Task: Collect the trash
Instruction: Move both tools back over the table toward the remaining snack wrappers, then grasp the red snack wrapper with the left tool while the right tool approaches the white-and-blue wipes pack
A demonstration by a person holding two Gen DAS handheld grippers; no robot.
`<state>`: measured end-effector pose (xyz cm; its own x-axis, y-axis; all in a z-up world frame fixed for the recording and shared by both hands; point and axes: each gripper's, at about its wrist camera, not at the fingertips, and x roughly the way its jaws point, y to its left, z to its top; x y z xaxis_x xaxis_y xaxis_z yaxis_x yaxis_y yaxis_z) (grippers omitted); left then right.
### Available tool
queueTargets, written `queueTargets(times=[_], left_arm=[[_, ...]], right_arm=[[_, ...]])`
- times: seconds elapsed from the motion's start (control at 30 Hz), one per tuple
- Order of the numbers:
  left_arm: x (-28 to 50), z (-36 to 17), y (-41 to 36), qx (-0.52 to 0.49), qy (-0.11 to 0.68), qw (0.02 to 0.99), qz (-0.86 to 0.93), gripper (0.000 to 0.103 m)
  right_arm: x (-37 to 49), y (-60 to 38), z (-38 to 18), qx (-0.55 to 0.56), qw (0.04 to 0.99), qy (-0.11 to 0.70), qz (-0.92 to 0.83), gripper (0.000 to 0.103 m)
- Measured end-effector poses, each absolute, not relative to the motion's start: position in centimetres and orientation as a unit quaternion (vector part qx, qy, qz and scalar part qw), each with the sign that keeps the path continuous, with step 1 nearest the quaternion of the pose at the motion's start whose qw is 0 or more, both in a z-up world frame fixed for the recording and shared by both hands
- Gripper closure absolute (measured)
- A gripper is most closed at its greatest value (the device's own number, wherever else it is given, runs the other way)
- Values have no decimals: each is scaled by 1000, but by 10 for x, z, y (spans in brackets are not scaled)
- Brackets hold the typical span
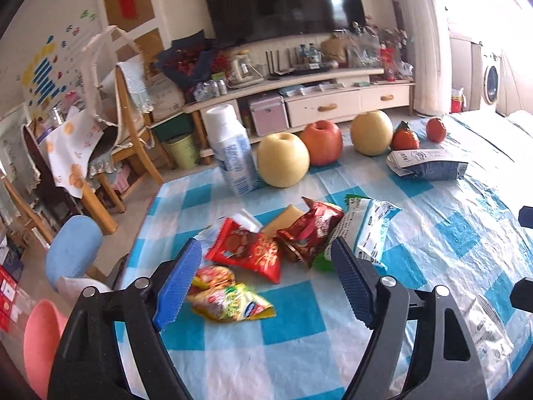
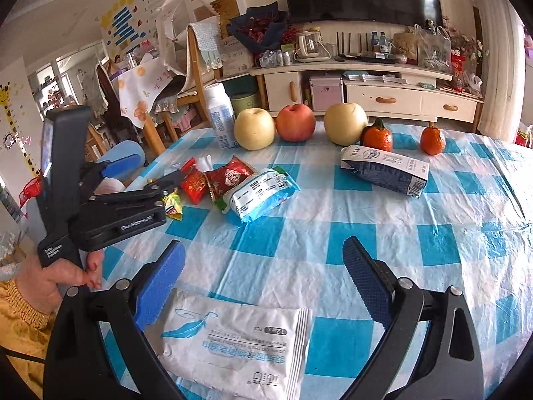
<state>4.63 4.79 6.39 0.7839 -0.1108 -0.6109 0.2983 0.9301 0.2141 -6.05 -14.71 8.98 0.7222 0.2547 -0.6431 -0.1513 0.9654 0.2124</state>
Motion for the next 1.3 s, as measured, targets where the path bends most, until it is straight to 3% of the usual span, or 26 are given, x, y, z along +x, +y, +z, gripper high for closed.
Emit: queueTargets(times=[0.2, 0.33, 0.67, 1.1, 1.3], left_arm=[[85, 42, 14, 166, 345, 914, -135, 25], [112, 29, 7, 165, 372, 905, -125, 48], [117, 10, -18, 170, 396, 889, -154, 67], [51, 8, -82, 166, 397, 858, -282, 70], [44, 7, -81, 164, 399, 857, -280, 61]], right_arm=[[-54, -176, 90, 95, 924, 358, 92, 7], [-51, -192, 89, 108, 922, 363, 84, 7], [-48, -210, 89, 124, 917, 371, 77, 7], [-28, -239, 71, 140, 900, 409, 53, 7], [-18, -236, 55, 148, 885, 437, 63, 7]])
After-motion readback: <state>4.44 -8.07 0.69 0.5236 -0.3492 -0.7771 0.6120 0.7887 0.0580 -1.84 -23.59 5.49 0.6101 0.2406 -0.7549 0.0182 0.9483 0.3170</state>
